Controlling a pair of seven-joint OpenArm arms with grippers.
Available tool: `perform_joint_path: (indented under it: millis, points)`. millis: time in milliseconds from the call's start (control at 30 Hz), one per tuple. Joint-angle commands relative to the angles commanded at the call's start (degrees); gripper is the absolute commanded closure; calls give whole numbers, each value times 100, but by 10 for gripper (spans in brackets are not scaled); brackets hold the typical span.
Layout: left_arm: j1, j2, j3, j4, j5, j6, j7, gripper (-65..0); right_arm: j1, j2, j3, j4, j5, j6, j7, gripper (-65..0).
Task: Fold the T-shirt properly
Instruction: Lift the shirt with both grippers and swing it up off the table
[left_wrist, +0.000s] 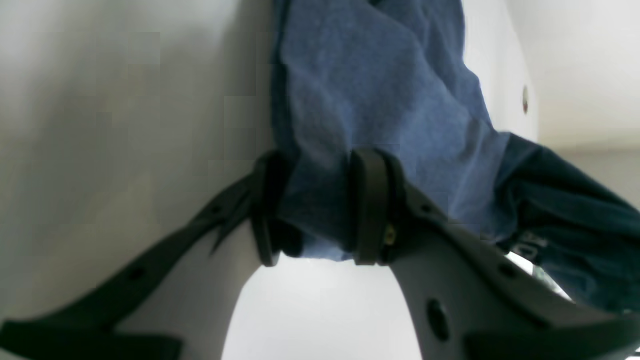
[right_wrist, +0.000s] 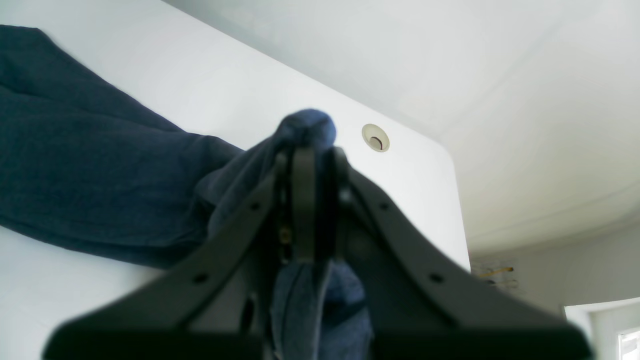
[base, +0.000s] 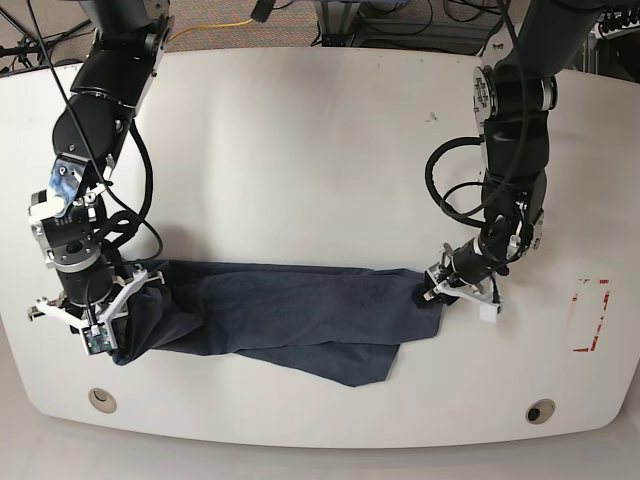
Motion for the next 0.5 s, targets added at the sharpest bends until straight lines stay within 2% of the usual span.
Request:
perform_joint_path:
  millis: [233,433,500]
  points:
    - [9,9,-9,9,0,-9,0,-200,0,0,0,-167,0,0,9,0]
    - [62,-9,-9,466,18,18,0,-331,0,0,0,-193,0,0,9,0]
    - [141,-9,-9,554,26,18,9,-324,0,0,0,-193,0,0,9,0]
